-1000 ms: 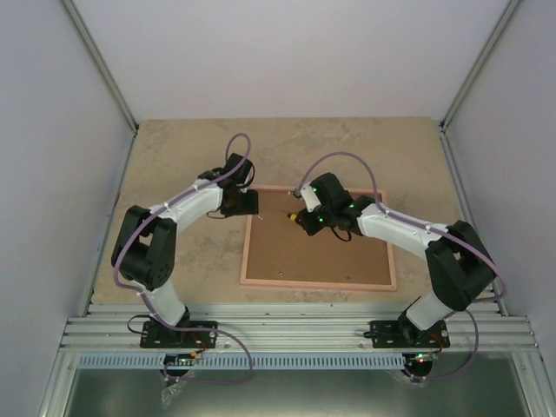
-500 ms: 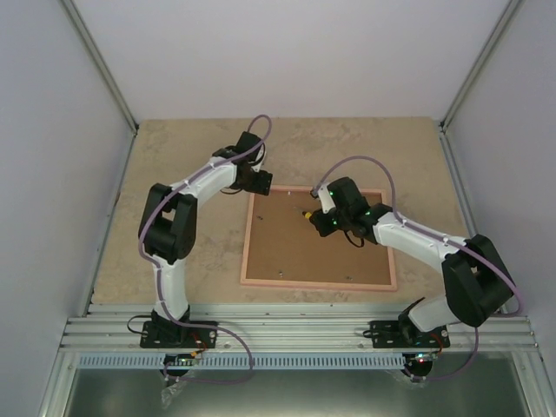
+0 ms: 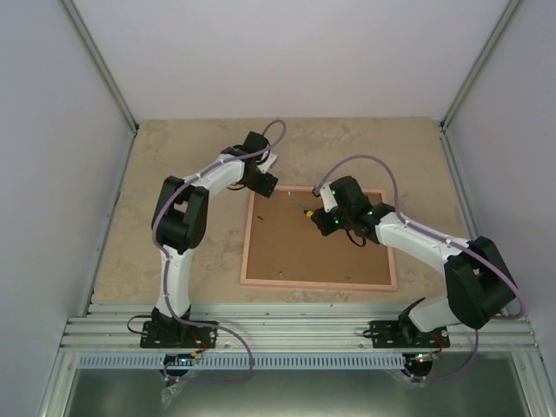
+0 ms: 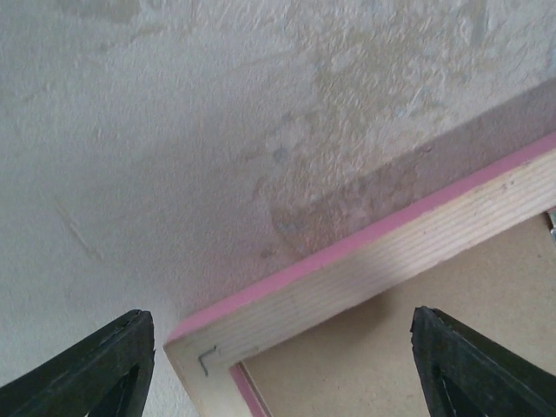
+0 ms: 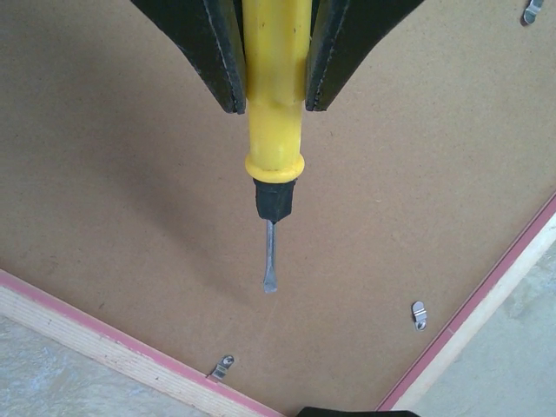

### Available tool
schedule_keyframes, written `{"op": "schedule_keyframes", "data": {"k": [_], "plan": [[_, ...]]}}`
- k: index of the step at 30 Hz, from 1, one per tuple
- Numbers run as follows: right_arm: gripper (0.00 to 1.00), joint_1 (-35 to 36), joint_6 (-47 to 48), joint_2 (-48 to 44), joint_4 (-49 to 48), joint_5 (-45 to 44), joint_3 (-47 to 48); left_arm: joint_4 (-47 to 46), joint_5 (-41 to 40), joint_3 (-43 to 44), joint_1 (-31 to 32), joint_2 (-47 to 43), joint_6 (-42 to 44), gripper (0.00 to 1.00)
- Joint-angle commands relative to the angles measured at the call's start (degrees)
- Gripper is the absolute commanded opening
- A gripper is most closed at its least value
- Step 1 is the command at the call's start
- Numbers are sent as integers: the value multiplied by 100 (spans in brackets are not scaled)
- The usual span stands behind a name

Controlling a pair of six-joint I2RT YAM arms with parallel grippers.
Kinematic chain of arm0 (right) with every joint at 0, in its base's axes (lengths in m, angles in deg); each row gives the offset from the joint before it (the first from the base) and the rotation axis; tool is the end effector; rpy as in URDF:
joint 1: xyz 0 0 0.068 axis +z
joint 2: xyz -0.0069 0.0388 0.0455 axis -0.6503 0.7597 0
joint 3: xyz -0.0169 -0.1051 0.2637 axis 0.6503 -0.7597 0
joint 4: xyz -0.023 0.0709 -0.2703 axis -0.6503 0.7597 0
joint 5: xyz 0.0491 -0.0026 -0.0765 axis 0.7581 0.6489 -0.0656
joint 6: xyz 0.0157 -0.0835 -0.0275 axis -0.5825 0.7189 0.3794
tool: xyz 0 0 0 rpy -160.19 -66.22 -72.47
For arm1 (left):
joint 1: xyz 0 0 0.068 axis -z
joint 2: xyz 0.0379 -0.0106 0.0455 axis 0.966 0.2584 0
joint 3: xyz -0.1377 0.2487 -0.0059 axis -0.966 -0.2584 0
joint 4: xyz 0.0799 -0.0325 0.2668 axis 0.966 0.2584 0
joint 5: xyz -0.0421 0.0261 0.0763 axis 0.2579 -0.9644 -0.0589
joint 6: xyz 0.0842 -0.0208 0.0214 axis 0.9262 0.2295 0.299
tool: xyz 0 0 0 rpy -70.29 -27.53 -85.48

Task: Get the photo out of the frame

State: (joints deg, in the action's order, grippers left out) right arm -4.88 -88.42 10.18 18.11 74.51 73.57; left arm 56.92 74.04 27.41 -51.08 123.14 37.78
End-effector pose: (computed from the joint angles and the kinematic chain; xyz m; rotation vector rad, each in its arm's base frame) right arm 0.2728 0.2076 0.1774 -0.5842 2.4051 0.5076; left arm 0.4457 -0.2002 0.1289 0.6956 2.6397 -0.1288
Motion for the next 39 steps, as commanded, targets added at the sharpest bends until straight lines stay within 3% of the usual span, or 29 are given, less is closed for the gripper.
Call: {"op": "schedule_keyframes", "data": {"k": [1,8,18,27,39], "plan": [[0,-69,107,-101,8,-1,-6,-46,116,386,5,223,378,83],[0,-86,103,-192,91,-31,-3,110,212,849,37,613,580,83],[0,-96,64,-315,164,-74,-60,313,927,780,81,651,998,82],[0,-94,44,-326,192,-41,-39,327,650,941,84,925,983,79],[0,-94,61,-315,164,-44,-19,437,204,847,67,855,684,61]]}}
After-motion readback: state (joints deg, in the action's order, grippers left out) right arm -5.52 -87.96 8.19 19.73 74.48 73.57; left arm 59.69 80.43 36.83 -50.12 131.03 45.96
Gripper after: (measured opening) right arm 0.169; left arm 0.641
